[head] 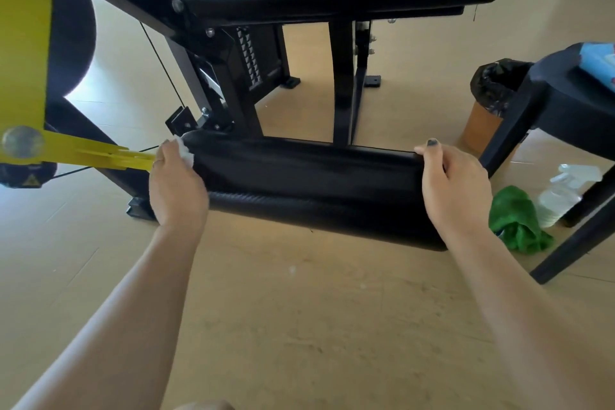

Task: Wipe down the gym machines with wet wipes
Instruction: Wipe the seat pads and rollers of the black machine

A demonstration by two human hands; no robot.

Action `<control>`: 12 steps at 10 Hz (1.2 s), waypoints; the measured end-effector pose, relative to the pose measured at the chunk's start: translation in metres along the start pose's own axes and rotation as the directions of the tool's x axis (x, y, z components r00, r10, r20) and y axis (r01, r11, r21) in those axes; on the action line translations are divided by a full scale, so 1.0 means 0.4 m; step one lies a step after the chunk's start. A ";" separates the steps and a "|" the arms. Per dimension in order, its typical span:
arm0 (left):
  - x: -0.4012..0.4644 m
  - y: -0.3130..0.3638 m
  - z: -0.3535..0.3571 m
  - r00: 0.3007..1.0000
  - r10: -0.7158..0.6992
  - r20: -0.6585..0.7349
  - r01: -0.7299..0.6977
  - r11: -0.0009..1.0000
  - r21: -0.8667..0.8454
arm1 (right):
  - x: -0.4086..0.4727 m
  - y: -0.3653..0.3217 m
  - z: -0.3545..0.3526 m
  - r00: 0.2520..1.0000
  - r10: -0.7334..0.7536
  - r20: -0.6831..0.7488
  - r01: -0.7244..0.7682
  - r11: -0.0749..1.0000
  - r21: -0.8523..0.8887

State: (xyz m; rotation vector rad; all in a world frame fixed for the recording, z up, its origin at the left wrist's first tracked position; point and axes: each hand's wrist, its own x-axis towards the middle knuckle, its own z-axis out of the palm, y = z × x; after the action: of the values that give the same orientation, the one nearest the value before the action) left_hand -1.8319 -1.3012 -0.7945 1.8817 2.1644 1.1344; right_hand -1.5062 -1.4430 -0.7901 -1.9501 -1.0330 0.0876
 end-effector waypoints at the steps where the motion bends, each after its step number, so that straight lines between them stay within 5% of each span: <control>1: -0.046 0.060 0.035 0.999 0.018 -0.050 -0.023 0.994 -0.107 | -0.003 0.002 -0.002 1.000 -0.026 -0.004 0.025 1.000 -0.011; 2: -0.207 0.177 0.086 0.962 0.273 0.005 -0.271 0.957 -0.104 | 0.004 0.000 -0.003 1.000 -0.003 0.004 0.003 1.000 0.003; 3: -0.396 0.302 0.096 0.775 0.620 0.121 -0.583 0.776 -0.240 | 0.006 0.001 -0.003 1.000 -0.014 0.005 0.014 1.000 0.008; 4: -0.408 0.299 0.107 0.562 0.809 0.173 -0.783 0.587 -0.204 | 0.005 0.006 -0.003 1.000 -0.028 0.001 0.027 1.000 0.015; 5: -0.313 0.259 0.067 0.735 0.664 0.135 -0.646 0.747 -0.157 | 0.008 0.007 -0.005 1.000 -0.018 0.016 0.017 0.999 0.035; 6: -0.175 0.141 0.046 0.932 0.341 0.123 -0.330 0.938 -0.104 | 0.008 0.010 -0.003 1.000 -0.029 0.011 0.028 0.999 0.044; 7: -0.090 0.042 0.045 1.000 0.008 -0.029 -0.013 0.986 -0.164 | 0.009 0.011 -0.001 1.000 -0.019 0.014 0.018 0.998 0.067; 8: -0.104 0.044 0.056 0.973 -0.222 -0.068 0.195 0.940 -0.280 | 0.010 0.012 -0.002 0.999 -0.021 0.024 0.019 0.996 0.093; 9: -0.099 0.034 0.095 0.866 -0.498 -0.039 0.421 0.770 -0.479 | 0.009 0.012 -0.002 0.999 -0.033 0.023 0.030 0.994 0.108; 11: -0.208 0.140 0.104 0.506 -0.756 0.416 0.840 0.324 -0.434 | 0.012 0.013 0.002 1.000 -0.029 0.010 0.027 0.994 0.106; 12: -0.298 0.185 0.140 0.396 -0.527 0.752 0.816 -0.175 -0.552 | 0.016 0.014 0.005 0.999 -0.034 0.017 0.033 0.996 0.082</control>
State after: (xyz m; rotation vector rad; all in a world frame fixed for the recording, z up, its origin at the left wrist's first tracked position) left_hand -1.7124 -1.3800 -0.8430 0.0945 1.2774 1.1890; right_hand -1.4997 -1.4386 -0.7934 -1.8609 -1.0577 0.1273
